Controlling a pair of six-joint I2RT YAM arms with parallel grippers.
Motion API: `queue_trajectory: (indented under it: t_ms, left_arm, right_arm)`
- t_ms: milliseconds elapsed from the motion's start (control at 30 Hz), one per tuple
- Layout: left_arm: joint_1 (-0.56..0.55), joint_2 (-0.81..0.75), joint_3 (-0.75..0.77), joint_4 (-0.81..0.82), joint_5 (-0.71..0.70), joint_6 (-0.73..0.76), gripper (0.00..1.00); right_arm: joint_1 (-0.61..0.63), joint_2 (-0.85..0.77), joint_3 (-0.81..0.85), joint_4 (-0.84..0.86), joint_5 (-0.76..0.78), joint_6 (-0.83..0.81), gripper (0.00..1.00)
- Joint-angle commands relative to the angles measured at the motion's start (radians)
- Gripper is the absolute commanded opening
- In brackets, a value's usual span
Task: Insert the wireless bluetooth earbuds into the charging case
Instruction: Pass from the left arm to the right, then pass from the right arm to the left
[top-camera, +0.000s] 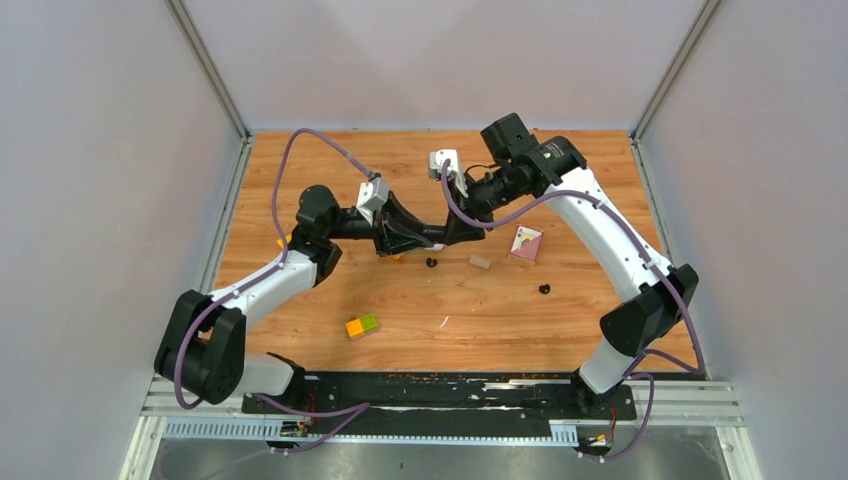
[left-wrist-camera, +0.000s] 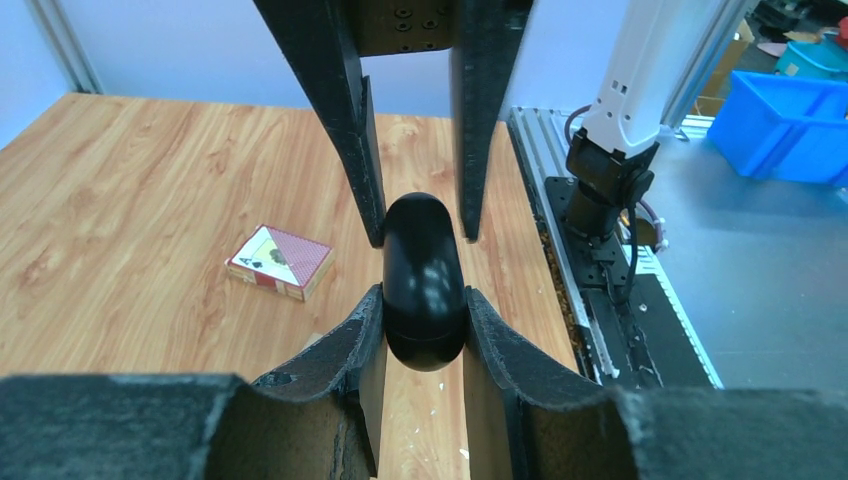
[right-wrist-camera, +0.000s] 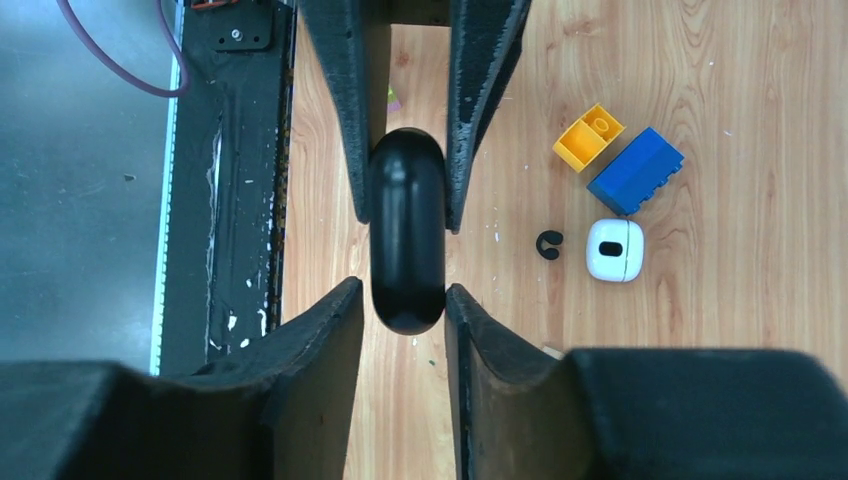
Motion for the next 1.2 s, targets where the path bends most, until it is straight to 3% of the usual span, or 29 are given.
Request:
queue_trajectory:
  t_ms: [0,67,133,333,733,833,967,1033,1167]
  left_arm:
    - [-0.006,-0.023,0.019,0.041,-0.041,0.035,0.00]
    - [-0.006,-0.024,0.021,0.026,-0.056,0.031,0.07]
    - [-0.005,-0.027,0.021,0.007,-0.093,0.001,0.21]
    - [-0.006,-0.045,-0.004,-0.053,-0.117,-0.050,0.40]
    - [-0.004,-0.037,-0.008,-0.018,-0.100,-0.086,0.45]
    - [-0.004,-0.032,-0.007,-0.014,-0.101,-0.090,0.38]
    - [-0.004,-0.020,-0.004,-0.008,-0.094,-0.099,0.20]
    - [-0.004,-0.016,-0.005,-0.011,-0.101,-0.105,0.17]
    - [-0.004,0.008,0.001,-0.012,-0.107,-0.134,0.40]
  right_arm:
    - [0.003,0.012,0.030,0.018,-0.069,0.046,0.30]
    - [0.001,0.010,0.027,0.032,-0.065,0.049,0.22]
    - [-0.002,0.005,0.027,0.042,-0.056,0.048,0.17]
    - [-0.010,-0.032,0.014,0.066,-0.022,0.041,0.13]
    - [-0.010,-0.047,-0.011,0.091,-0.013,0.047,0.13]
    - [-0.009,-0.051,-0.019,0.092,-0.011,0.048,0.13]
    - [-0.010,-0.055,-0.026,0.099,-0.008,0.050,0.13]
    - [-0.011,-0.055,-0.027,0.099,-0.007,0.051,0.13]
    - [-0.011,-0.059,-0.029,0.101,-0.005,0.052,0.13]
